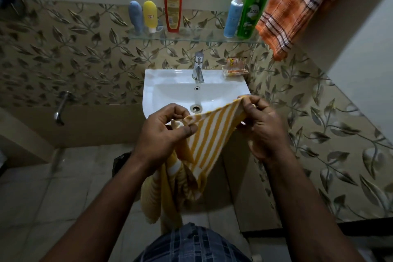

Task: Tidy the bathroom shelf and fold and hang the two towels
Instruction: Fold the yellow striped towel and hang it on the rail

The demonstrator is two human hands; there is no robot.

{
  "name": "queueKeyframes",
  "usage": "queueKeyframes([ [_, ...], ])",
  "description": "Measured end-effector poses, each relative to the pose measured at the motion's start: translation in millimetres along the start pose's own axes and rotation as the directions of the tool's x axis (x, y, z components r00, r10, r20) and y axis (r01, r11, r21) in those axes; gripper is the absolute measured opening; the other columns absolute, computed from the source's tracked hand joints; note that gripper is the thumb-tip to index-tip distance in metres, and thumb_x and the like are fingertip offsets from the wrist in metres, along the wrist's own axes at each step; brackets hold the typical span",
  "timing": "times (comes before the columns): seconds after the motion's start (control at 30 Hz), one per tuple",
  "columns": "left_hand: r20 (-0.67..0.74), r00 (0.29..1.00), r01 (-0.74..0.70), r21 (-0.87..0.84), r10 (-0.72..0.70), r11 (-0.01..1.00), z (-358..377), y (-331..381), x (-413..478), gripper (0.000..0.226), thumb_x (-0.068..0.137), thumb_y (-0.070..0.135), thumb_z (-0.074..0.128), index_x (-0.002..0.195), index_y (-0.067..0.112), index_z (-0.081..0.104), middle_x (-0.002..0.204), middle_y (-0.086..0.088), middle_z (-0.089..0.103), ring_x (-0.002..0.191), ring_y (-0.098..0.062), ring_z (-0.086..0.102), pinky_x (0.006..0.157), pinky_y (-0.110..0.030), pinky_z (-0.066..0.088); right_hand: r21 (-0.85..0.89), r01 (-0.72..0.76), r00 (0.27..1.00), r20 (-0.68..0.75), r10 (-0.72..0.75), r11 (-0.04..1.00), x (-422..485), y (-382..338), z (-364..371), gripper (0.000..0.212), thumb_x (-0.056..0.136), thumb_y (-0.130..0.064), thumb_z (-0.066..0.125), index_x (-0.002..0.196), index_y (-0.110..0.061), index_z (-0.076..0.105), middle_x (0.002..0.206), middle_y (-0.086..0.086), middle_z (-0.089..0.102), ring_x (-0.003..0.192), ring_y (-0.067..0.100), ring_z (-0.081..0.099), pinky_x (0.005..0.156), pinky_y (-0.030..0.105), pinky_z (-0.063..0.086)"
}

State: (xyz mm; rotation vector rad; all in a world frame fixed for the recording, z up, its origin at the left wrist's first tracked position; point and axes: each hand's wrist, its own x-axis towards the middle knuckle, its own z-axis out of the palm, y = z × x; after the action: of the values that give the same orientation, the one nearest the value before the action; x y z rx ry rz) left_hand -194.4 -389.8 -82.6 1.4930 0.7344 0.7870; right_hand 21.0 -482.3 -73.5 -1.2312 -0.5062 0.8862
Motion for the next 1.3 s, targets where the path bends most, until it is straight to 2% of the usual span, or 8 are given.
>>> queueKeyframes([
  [0.1, 0.100, 0.994, 0.042, -0.038, -0.038, 0.998, 10, 4, -5, 0.022, 0.081, 0.012, 0.088, 0.083, 0.016, 0.066, 0.094, 0.000, 0.074, 0.081, -0.021, 0.070, 0.076, -0.047, 0.060, 0.278, -0.121, 0.992, 0.055, 0.110, 0.953, 0, 9, 23, 0.009, 0.097, -0.020, 0.061, 0.104, -0.018, 0.066, 0.079, 0.001, 0.070, 0.074, 0.017, 0.071, 0.070, 0.035, 0.057],
  [0.27, 0.100, 0.995, 0.019, 0.018, -0.021, 1.000, 3, 0, -4, 0.025, 0.079, 0.017, 0.089, 0.082, 0.013, 0.065, 0.077, -0.005, 0.065, 0.071, -0.021, 0.059, 0.067, -0.043, 0.053, -0.360, 0.255, 0.967, 0.096, -0.237, 0.897, 17, 9, 18, 0.017, 0.103, -0.029, 0.059, 0.117, -0.022, 0.067, 0.074, 0.001, 0.059, 0.066, 0.019, 0.050, 0.063, 0.034, 0.043],
  [0.4, -0.099, 0.995, 0.026, 0.063, -0.020, 0.998, -3, -7, 0, 0.026, 0.079, 0.023, 0.090, 0.075, 0.019, 0.065, 0.073, -0.003, 0.068, 0.069, -0.014, 0.064, 0.063, -0.041, 0.055, -0.477, 0.290, 0.895, 0.441, -0.059, 0.830, 1, -2, 29, 0.036, 0.106, -0.037, 0.054, 0.116, -0.007, 0.072, 0.080, -0.021, 0.069, 0.074, -0.004, 0.059, 0.069, 0.016, 0.045],
  [0.57, -0.071, 0.997, -0.014, 0.154, 0.025, 0.988, -11, -4, 4, 0.024, 0.079, 0.025, 0.089, 0.079, 0.020, 0.066, 0.070, 0.002, 0.064, 0.063, -0.009, 0.058, 0.058, -0.032, 0.049, -0.719, 0.505, 0.833, 0.552, -0.049, 0.478, -6, 1, 41, 0.032, 0.079, -0.061, 0.074, 0.081, -0.030, 0.071, 0.072, -0.010, 0.065, 0.069, 0.004, 0.060, 0.062, 0.031, 0.046],
  [0.73, 0.278, 0.952, 0.036, 0.323, -0.131, 0.946, -39, 3, -3, 0.017, 0.086, 0.028, 0.085, 0.099, 0.019, 0.078, 0.094, -0.006, 0.077, 0.086, -0.027, 0.076, 0.080, -0.050, 0.063, -0.322, 0.346, 0.888, 0.417, -0.196, 0.881, 4, -19, 19, 0.019, 0.092, -0.038, 0.073, 0.080, -0.025, 0.072, 0.074, -0.008, 0.061, 0.069, 0.010, 0.055, 0.061, 0.025, 0.046],
  [1.03, 0.060, 0.996, -0.076, 0.213, 0.065, 0.974, -31, -6, -4, 0.012, 0.089, 0.034, 0.075, 0.096, 0.026, 0.082, 0.092, -0.005, 0.077, 0.085, -0.026, 0.073, 0.080, -0.057, 0.060, -0.298, 0.227, 0.968, 0.171, -0.182, 0.927, 12, -1, 15, 0.032, 0.099, -0.055, 0.058, 0.090, -0.028, 0.071, 0.073, -0.006, 0.056, 0.067, 0.014, 0.050, 0.061, 0.030, 0.043],
  [1.2, 0.027, 0.984, -0.175, 0.268, 0.174, 0.947, -5, -2, 3, 0.012, 0.087, 0.039, 0.079, 0.091, 0.028, 0.081, 0.085, 0.001, 0.078, 0.078, -0.022, 0.074, 0.070, -0.054, 0.060, -0.703, 0.452, 0.843, 0.537, -0.006, 0.549, -7, 11, 41, 0.039, 0.079, -0.064, 0.072, 0.087, -0.026, 0.073, 0.079, -0.007, 0.072, 0.074, 0.011, 0.067, 0.065, 0.038, 0.055],
  [1.3, 0.091, 0.988, -0.142, 0.261, 0.122, 0.955, -14, 3, 7, 0.016, 0.086, 0.038, 0.084, 0.091, 0.026, 0.075, 0.083, -0.001, 0.075, 0.076, -0.020, 0.072, 0.070, -0.047, 0.060, -0.701, 0.537, 0.827, 0.547, -0.129, 0.469, -5, 2, 29, 0.030, 0.086, -0.049, 0.075, 0.072, -0.025, 0.063, 0.066, -0.005, 0.063, 0.063, 0.013, 0.059, 0.058, 0.037, 0.047],
])
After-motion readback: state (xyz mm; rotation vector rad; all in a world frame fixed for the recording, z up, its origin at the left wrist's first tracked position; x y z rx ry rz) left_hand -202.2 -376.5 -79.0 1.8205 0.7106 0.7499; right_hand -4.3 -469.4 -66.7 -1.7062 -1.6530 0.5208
